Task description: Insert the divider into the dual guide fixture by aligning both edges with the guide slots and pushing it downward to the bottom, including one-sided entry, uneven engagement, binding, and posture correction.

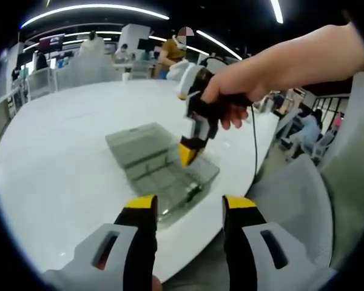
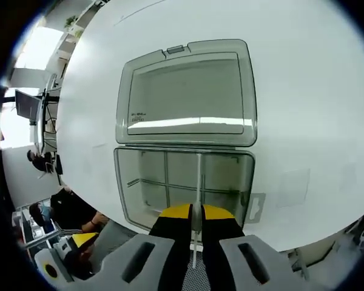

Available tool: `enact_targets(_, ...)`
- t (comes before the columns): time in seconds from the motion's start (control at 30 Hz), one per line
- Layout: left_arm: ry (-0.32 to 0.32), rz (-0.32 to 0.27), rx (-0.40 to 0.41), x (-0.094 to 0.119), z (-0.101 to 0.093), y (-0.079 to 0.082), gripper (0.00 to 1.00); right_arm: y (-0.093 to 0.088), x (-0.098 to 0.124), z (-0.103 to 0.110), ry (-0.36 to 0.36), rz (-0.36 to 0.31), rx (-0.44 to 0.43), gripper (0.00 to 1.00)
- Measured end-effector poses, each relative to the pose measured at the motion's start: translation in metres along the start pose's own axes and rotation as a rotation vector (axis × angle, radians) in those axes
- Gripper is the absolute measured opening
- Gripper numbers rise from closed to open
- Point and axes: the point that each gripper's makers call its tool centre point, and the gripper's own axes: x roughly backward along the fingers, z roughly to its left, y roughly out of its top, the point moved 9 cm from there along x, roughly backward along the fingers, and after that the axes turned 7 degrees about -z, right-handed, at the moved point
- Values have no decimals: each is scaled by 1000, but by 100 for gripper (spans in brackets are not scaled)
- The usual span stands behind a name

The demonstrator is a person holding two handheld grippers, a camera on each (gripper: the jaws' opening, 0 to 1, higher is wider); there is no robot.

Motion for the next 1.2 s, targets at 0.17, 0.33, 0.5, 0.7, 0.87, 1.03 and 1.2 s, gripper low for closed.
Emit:
enact_targets(0.17,1,-1,1,0,0,0,41,-3,1,1,-7,-3,5,0)
enact_targets(0.33,4,0,1,1,1,0,41,-8,2,2,-8,-4,3,0)
enact_targets(0.5,7,1,2,2,1,-1,41,-12,4,4,-7,-3,6,0)
enact_targets(0.7,8,-1,5,2,2,-1,41,-15,5,5,-13,-2,8,0)
enact_targets(0.87,10,0,4,2,2,-1,41,-19,7,8,-14,-1,11,0)
enact_targets(1.03,11,0,5,3,3,-1,41,-16,5,7,-19,1,16,0)
enact_targets(1.2,12,0,6,2,3,-2,41,-9,0,4,-22,5,20,0)
